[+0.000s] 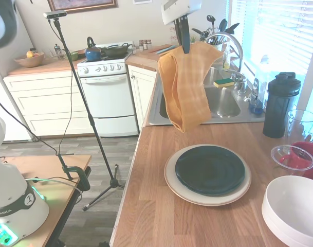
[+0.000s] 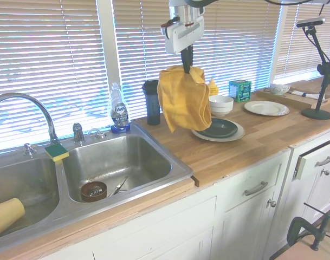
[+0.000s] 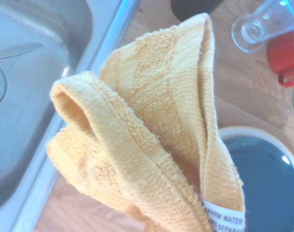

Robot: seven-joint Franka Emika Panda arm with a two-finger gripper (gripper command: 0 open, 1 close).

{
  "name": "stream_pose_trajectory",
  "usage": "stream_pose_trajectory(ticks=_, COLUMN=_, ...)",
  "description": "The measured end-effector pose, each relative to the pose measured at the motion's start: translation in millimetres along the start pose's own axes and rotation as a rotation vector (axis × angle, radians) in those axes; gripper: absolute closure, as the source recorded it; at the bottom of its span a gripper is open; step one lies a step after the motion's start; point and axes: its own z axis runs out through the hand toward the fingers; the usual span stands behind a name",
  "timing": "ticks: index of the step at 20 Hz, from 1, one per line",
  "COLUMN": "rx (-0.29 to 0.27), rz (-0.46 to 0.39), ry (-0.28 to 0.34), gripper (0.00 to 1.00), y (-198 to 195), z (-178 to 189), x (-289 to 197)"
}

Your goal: Wipe the blue plate in counterclockwise motion

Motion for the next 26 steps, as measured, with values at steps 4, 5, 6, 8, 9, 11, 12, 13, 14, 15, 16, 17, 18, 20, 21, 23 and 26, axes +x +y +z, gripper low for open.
stream_pose_trajectory(ticks=4, rx=-0.014, rz=0.032, ry=-0.010, gripper=1.00, y=-13.9, z=21.9, x=26.9)
stream_pose_trajectory(ticks=5, rx=-0.017, rz=0.043, ry=-0.013, gripper=1.00, y=-14.5, z=27.0, x=34.6)
stream_pose_trajectory(ticks=6, rx=-0.019, rz=0.053, ry=-0.017, gripper=1.00, y=-14.3, z=31.6, x=42.4)
stream_pose_trajectory(ticks=8, rx=-0.020, rz=0.072, ry=-0.019, gripper=1.00, y=-13.0, z=39.2, x=56.6)
stream_pose_trajectory(ticks=9, rx=-0.023, rz=0.079, ry=-0.019, gripper=1.00, y=-12.5, z=43.2, x=62.7)
stream_pose_trajectory(ticks=11, rx=-0.023, rz=0.083, ry=-0.012, gripper=1.00, y=-16.0, z=50.9, x=70.4)
stream_pose_trajectory(ticks=12, rx=-0.027, rz=0.082, ry=-0.007, gripper=1.00, y=-21.4, z=56.5, x=70.5)
stream_pose_trajectory(ticks=13, rx=-0.040, rz=0.077, ry=0.003, gripper=1.00, y=-28.8, z=62.9, x=67.8)
stream_pose_trajectory(ticks=14, rx=-0.052, rz=0.065, ry=0.011, gripper=1.00, y=-39.3, z=70.1, x=61.8)
stream_pose_trajectory(ticks=15, rx=-0.059, rz=0.047, ry=0.016, gripper=1.00, y=-51.0, z=76.0, x=53.5)
stream_pose_trajectory(ticks=16, rx=-0.064, rz=0.027, ry=0.024, gripper=1.00, y=-63.4, z=81.3, x=44.2)
stream_pose_trajectory(ticks=17, rx=-0.067, rz=0.010, ry=0.033, gripper=1.00, y=-74.2, z=85.9, x=36.0)
stream_pose_trajectory(ticks=18, rx=-0.069, rz=-0.004, ry=0.041, gripper=1.00, y=-82.7, z=89.7, x=29.5)
stream_pose_trajectory(ticks=20, rx=-0.073, rz=-0.023, ry=0.050, gripper=1.00, y=-93.9, z=97.5, x=21.3)
stream_pose_trajectory(ticks=21, rx=-0.074, rz=-0.030, ry=0.051, gripper=1.00, y=-97.2, z=102.4, x=19.8)
stream_pose_trajectory(ticks=23, rx=-0.082, rz=-0.044, ry=0.049, gripper=1.00, y=-102.7, z=116.6, x=17.3)
stream_pose_trajectory(ticks=26, rx=-0.096, rz=-0.074, ry=0.042, gripper=1.00, y=-115.0, z=148.5, x=8.0)
